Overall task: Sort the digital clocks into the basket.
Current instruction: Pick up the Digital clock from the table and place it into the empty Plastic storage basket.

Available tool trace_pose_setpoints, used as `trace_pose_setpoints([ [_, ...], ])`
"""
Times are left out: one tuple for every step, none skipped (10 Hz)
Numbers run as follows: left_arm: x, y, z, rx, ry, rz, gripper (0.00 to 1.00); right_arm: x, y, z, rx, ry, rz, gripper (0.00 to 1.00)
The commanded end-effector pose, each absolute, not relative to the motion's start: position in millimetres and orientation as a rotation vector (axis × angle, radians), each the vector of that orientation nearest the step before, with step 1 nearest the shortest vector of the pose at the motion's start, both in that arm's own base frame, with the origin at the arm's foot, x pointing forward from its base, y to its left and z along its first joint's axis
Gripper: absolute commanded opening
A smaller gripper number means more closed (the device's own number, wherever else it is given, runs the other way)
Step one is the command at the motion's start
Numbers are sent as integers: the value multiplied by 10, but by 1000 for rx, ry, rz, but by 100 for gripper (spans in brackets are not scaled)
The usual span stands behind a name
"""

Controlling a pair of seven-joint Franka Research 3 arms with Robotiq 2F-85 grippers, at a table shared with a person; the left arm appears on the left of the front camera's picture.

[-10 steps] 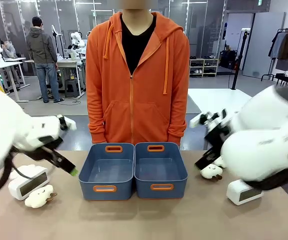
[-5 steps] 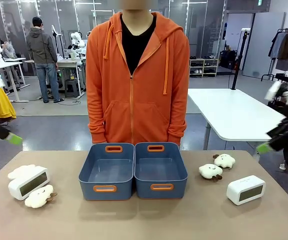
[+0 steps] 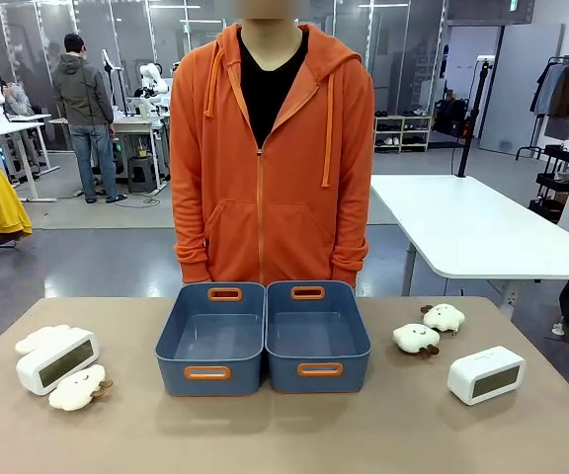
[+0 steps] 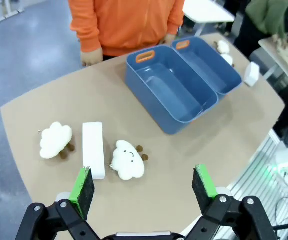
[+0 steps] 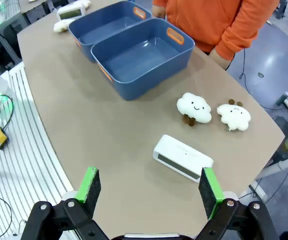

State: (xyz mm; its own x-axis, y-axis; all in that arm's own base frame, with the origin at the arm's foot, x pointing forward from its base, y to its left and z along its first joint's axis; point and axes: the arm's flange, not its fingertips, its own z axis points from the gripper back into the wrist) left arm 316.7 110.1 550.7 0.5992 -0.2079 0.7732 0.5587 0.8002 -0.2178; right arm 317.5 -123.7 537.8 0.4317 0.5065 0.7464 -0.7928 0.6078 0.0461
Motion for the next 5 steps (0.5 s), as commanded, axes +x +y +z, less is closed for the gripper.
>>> trace_pose_setpoints([
  [3104, 944, 5313, -462, -845, -461, 100, 3262, -1100, 5407, 410, -764, 824, 100],
  [3167, 1101, 5507, -472, -815, -464, 100, 3175, -1237, 5378, 426, -761, 841, 100],
  [3167, 1101, 5507, -472, -815, -464, 100, 3175, -1237, 5378, 426, -761, 841, 100],
  [3167, 1101, 5507, -472, -815, -464, 100, 3175, -1237, 5378, 426, -761, 841, 100],
  [3167, 1101, 5507, -472, -815, -464, 100, 3175, -1237, 5378, 426, -761, 841, 100],
])
